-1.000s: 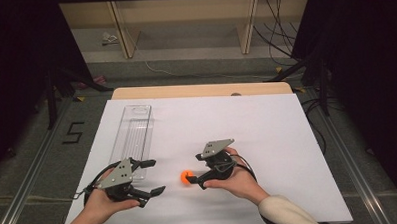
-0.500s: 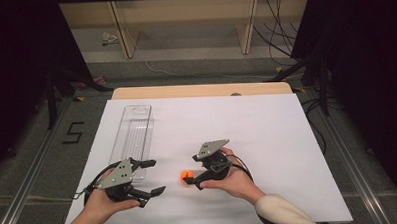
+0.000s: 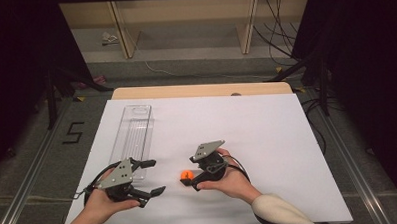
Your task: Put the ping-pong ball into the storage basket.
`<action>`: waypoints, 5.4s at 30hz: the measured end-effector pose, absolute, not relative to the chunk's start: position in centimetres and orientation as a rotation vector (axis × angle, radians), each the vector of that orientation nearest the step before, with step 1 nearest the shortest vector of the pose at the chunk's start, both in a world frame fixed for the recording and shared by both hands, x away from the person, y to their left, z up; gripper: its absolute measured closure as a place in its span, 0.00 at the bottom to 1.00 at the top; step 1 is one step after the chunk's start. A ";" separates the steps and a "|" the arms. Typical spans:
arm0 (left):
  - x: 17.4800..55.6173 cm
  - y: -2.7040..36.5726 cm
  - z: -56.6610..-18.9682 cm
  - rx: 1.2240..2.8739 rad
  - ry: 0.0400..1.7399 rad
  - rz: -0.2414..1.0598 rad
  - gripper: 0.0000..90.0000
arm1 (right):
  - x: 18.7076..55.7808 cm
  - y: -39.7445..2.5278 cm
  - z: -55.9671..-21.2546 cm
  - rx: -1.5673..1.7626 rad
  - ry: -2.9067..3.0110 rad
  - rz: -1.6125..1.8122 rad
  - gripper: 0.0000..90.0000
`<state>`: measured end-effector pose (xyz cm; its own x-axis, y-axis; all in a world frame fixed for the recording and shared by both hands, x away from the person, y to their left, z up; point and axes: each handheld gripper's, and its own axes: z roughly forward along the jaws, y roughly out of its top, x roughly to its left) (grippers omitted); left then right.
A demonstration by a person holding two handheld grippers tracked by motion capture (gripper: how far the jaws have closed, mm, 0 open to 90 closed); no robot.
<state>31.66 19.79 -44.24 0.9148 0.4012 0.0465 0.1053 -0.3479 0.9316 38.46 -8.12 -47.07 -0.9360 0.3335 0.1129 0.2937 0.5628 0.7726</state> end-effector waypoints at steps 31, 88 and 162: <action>31.6 19.7 -44.2 1.919 0.366 0.318 0.18 | 38.5 -6.7 -48.5 0.526 2.785 1.277 0.20; 31.6 19.7 -44.2 1.921 0.357 0.316 0.18 | 38.3 -6.4 -49.0 0.465 2.808 1.184 0.57; 31.6 19.6 -44.2 1.927 0.350 0.314 0.18 | 40.0 -6.7 -43.8 0.484 2.640 1.334 0.57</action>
<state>31.57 19.56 -44.23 0.9213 0.3851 0.0536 0.0953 -0.3573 0.9291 40.03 -6.75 -43.78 -0.9376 0.3472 0.0163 0.2190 0.5536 0.8035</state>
